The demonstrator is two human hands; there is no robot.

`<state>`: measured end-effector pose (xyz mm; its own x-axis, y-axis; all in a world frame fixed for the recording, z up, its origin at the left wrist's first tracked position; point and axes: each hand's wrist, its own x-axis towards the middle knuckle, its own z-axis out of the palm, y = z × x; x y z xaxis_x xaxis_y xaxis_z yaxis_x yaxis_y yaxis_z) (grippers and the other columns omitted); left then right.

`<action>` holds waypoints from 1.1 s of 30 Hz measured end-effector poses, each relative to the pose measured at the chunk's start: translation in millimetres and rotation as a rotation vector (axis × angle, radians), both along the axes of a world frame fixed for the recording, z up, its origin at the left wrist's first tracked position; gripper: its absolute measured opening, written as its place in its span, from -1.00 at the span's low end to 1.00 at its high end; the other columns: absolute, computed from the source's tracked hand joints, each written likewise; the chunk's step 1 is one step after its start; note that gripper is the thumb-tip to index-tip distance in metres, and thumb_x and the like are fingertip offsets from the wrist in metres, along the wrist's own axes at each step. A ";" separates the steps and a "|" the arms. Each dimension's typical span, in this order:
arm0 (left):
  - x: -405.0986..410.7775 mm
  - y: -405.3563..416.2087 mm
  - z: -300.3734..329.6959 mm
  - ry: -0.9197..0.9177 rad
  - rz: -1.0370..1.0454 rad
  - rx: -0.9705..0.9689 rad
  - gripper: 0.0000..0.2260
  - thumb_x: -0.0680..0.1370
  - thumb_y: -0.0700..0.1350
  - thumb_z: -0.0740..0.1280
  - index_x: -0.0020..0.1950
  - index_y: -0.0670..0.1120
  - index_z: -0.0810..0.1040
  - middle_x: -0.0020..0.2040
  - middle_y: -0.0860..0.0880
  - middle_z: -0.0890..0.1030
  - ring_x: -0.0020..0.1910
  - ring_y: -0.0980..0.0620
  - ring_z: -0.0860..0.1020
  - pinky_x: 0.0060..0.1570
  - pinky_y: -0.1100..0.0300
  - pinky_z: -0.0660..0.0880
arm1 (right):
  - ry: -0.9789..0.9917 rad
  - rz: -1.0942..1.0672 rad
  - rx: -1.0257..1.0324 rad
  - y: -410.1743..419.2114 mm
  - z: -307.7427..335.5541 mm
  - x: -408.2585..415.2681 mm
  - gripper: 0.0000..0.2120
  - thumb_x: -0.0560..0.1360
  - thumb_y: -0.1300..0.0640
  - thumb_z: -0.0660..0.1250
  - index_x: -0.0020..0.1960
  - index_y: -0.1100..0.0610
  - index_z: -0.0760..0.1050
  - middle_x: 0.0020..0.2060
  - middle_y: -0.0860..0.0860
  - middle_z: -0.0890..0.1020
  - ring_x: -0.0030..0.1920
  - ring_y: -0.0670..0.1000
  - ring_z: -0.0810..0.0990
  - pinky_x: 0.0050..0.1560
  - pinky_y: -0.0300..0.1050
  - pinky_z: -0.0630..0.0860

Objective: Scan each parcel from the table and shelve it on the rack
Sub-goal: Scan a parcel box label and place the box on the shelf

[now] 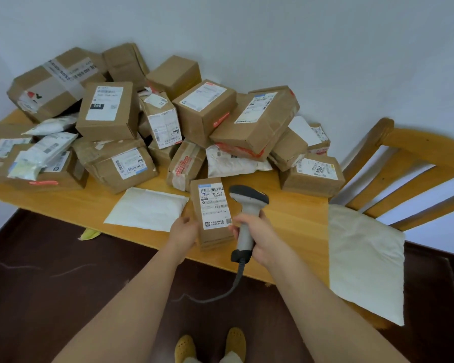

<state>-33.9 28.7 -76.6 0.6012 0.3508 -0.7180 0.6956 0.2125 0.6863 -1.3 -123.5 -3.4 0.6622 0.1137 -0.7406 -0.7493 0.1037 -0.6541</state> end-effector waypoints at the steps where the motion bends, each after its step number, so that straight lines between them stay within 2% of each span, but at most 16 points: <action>1: 2.2 0.1 -4.1 -0.010 0.008 -0.046 -0.52 0.60 -0.09 0.29 0.49 -0.16 0.27 0.17 -0.03 0.56 0.12 -0.05 0.54 -0.09 0.10 0.51 | 0.004 0.001 0.000 3.5 -11.6 0.1 -0.68 0.50 0.38 0.34 0.15 0.09 0.38 0.02 0.19 0.63 -0.21 0.07 0.64 -0.32 -0.20 0.57; 3: 4.3 1.3 -10.8 -0.017 -0.014 -0.085 -0.64 0.60 -0.10 0.28 0.40 -0.13 0.42 0.11 -0.01 0.62 0.03 0.03 0.57 -0.21 0.14 0.51 | 0.008 0.010 0.006 9.3 -26.8 -0.9 -0.66 0.51 0.37 0.33 0.19 0.08 0.38 0.04 0.16 0.64 -0.23 0.06 0.64 -0.33 -0.20 0.57; 5: 3.7 2.7 -12.6 -0.019 -0.052 -0.084 -0.74 0.62 -0.11 0.27 0.28 -0.11 0.53 0.12 -0.02 0.64 -0.02 0.09 0.57 -0.21 0.15 0.53 | 0.002 0.030 0.009 12.7 -31.4 -3.2 -0.64 0.51 0.38 0.32 0.23 0.10 0.38 0.02 0.12 0.64 -0.25 0.05 0.63 -0.33 -0.20 0.57; 9: -1.2 5.4 -9.0 -0.046 -0.035 -0.077 -0.70 0.62 -0.08 0.31 0.32 -0.15 0.49 0.17 -0.08 0.60 0.05 0.00 0.56 -0.26 0.19 0.53 | -0.029 0.069 -0.022 13.2 -24.9 -8.1 -0.67 0.51 0.37 0.33 0.17 0.06 0.41 0.02 0.11 0.63 -0.24 0.04 0.62 -0.35 -0.21 0.54; 11: -5.8 8.1 -5.3 -0.060 -0.020 -0.089 -0.67 0.60 -0.04 0.33 0.33 -0.12 0.45 0.18 -0.07 0.58 0.07 -0.03 0.55 -0.17 0.13 0.55 | -0.059 0.082 -0.032 12.6 -17.0 -9.7 -0.68 0.51 0.37 0.32 0.16 0.06 0.41 0.01 0.12 0.62 -0.27 0.04 0.60 -0.36 -0.21 0.53; 13: -12.7 11.6 0.5 -0.050 -0.027 -0.144 -0.65 0.59 0.02 0.34 0.33 -0.06 0.42 0.21 -0.07 0.56 0.16 -0.10 0.52 0.08 -0.07 0.54 | -0.095 0.088 -0.047 12.7 -8.2 -12.1 -0.65 0.51 0.38 0.32 0.21 0.07 0.39 0.01 0.13 0.62 -0.28 0.03 0.59 -0.36 -0.21 0.52; 15: -20.9 14.9 7.2 -0.055 -0.029 -0.244 -0.64 0.58 0.05 0.34 0.33 -0.01 0.39 0.25 -0.09 0.52 0.23 -0.19 0.49 0.23 -0.24 0.45 | -0.134 0.090 -0.051 13.9 0.9 -15.7 -0.65 0.51 0.38 0.32 0.21 0.07 0.39 0.03 0.14 0.62 -0.26 0.04 0.58 -0.31 -0.19 0.54; 19: -43.7 24.0 31.3 -0.166 0.071 -0.396 -0.70 0.59 0.03 0.33 0.28 0.05 0.39 0.23 -0.10 0.49 0.20 -0.22 0.49 0.26 -0.36 0.35 | -0.227 0.127 -0.032 23.9 23.2 -25.3 -0.65 0.51 0.39 0.32 0.21 0.10 0.40 -0.05 0.10 0.63 -0.29 0.01 0.57 -0.31 -0.20 0.53; 24: -103.6 46.7 74.2 -0.309 0.310 -0.306 -0.73 0.56 0.03 0.36 0.23 0.07 0.42 0.26 -0.11 0.53 0.21 -0.16 0.52 0.27 -0.26 0.38 | -0.319 0.336 0.047 56.5 57.5 -48.2 -0.59 0.47 0.48 0.30 0.25 0.20 0.38 -0.20 0.12 0.57 -0.31 0.02 0.52 -0.26 -0.13 0.47; 27: -152.6 60.9 97.3 -0.395 0.446 -0.241 -0.75 0.56 0.03 0.34 0.20 0.11 0.40 0.30 -0.08 0.52 0.27 -0.16 0.47 0.38 -0.30 0.18 | -0.377 0.483 0.115 83.2 76.1 -77.0 -0.51 0.46 0.48 0.32 0.29 0.13 0.37 -0.10 0.12 0.62 -0.23 0.04 0.53 -0.23 -0.11 0.49; 29: -189.7 67.2 110.0 -0.457 0.519 -0.206 -0.70 0.55 0.05 0.34 0.25 0.15 0.38 0.31 -0.02 0.52 0.30 -0.15 0.45 0.38 -0.32 0.10 | -0.413 0.556 0.167 100.0 87.7 -104.7 -0.54 0.45 0.48 0.32 0.27 0.15 0.37 -0.08 0.10 0.63 -0.24 0.02 0.51 -0.26 -0.13 0.47; 31: -233.0 70.0 124.5 -0.515 0.597 -0.157 -0.68 0.55 0.05 0.36 0.26 0.19 0.37 0.26 0.01 0.57 0.23 -0.10 0.50 0.30 -0.24 0.21 | -0.426 0.629 0.224 115.8 99.3 -138.6 -0.63 0.46 0.48 0.31 0.17 0.16 0.40 -0.14 0.08 0.63 -0.30 -0.01 0.48 -0.31 -0.16 0.44; 33: -281.2 71.3 137.2 -0.574 0.693 -0.118 -0.66 0.54 0.03 0.37 0.27 0.17 0.37 0.13 0.02 0.65 0.06 -0.08 0.54 0.13 -0.10 0.32 | -0.428 0.709 0.268 131.3 109.2 -176.1 -0.67 0.47 0.47 0.30 0.08 0.12 0.40 -0.17 0.10 0.62 -0.36 -0.03 0.47 -0.35 -0.19 0.43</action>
<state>-315.1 100.0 60.6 0.5589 0.7105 -0.4276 -0.0566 0.5471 0.8352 -177.4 7.9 105.8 0.5845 0.7398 -0.3332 -0.3908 -0.1032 -0.9147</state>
